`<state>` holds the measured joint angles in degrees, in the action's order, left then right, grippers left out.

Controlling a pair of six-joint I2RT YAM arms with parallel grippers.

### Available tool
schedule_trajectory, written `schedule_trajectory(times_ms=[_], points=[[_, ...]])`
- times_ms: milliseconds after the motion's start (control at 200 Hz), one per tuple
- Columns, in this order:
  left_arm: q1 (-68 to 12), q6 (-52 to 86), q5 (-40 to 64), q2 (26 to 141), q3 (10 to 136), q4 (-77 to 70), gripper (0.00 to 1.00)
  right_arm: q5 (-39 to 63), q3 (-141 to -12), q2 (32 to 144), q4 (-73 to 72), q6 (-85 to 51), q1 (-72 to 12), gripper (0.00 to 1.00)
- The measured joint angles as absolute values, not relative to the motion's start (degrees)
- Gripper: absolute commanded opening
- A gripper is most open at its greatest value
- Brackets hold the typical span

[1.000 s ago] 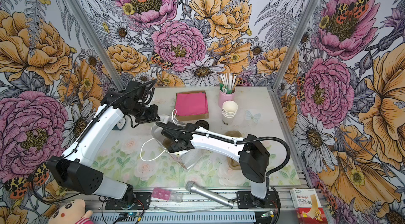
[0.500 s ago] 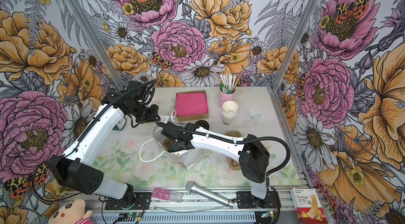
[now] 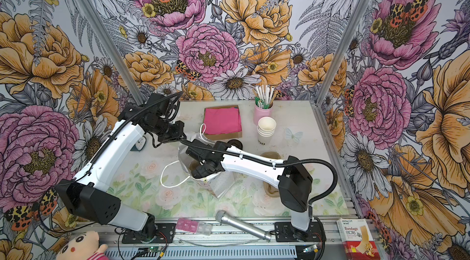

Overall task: Pack a coffee takeout order
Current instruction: Place the coffee cup in the cup tray.

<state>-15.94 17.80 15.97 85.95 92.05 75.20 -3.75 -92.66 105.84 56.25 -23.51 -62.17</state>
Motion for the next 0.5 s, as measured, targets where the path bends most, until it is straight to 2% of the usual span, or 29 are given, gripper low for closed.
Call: schedule_trajectory(times_ms=[500], points=[[-16.0, 17.8, 16.0, 86.6, 92.8, 75.2, 0.0, -3.2, -94.7, 105.9, 56.5, -23.5, -61.9, 0.98]])
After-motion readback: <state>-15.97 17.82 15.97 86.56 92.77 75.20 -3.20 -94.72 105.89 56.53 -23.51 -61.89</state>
